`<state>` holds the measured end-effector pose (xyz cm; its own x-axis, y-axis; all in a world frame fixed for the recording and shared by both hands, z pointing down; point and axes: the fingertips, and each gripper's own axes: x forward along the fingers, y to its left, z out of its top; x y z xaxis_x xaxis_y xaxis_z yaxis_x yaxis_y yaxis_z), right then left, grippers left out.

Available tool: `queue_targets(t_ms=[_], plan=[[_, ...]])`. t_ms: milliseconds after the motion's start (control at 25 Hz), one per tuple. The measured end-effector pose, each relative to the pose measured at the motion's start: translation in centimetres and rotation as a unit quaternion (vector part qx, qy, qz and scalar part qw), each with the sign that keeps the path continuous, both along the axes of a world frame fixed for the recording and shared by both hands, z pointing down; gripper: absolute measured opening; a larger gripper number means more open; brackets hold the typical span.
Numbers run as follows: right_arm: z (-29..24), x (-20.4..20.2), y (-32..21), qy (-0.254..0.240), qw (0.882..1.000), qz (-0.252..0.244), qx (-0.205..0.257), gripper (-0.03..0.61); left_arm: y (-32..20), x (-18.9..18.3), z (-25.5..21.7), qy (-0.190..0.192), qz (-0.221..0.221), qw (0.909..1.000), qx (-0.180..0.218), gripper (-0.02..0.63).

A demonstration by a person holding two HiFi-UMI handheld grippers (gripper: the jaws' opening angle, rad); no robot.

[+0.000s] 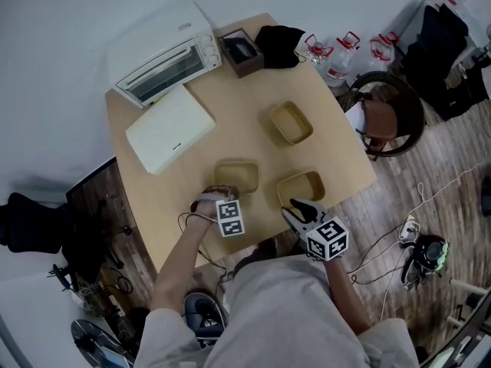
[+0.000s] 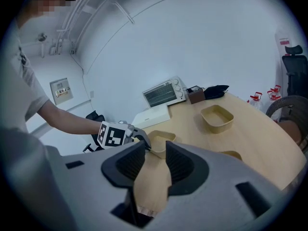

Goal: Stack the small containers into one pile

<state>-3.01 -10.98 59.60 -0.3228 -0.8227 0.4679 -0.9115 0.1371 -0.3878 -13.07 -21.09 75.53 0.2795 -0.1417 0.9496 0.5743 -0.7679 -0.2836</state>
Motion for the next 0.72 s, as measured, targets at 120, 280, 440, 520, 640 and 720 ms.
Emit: queue_targets(t_ms=[120, 280, 440, 520, 640, 720], plan=[[0.1, 0.3, -0.1, -0.007, 1.0, -0.023, 0.0, 0.138, 0.3, 0.4, 0.0, 0.0, -0.04, 0.9991, 0.01, 0.01], [0.1, 1.4, 0.2, -0.006, 0.998, -0.063, 0.001, 0.138, 0.7, 1.3, -0.6, 0.003, -0.091, 0.9954, 0.029, 0.009], [-0.1, 2.9, 0.9, -0.005, 0.994, -0.105, -0.002, 0.138, 1.9, 2.2, -1.5, 0.001, -0.133, 0.9905, 0.036, 0.01], [-0.1, 3.5, 1.0, -0.008, 0.992, -0.123, -0.001, 0.138, 2.6, 3.1, -2.2, 0.003, -0.147, 0.9884, 0.039, 0.011], [-0.2, 4.4, 1.1, -0.012, 0.989, -0.147, 0.003, 0.138, 3.4, 4.4, -3.3, 0.005, -0.166, 0.985, 0.046, 0.011], [-0.2, 5.0, 1.3, -0.013, 0.987, -0.161, 0.005, 0.138, 4.0, 5.3, -4.0, 0.006, -0.175, 0.9831, 0.054, 0.011]])
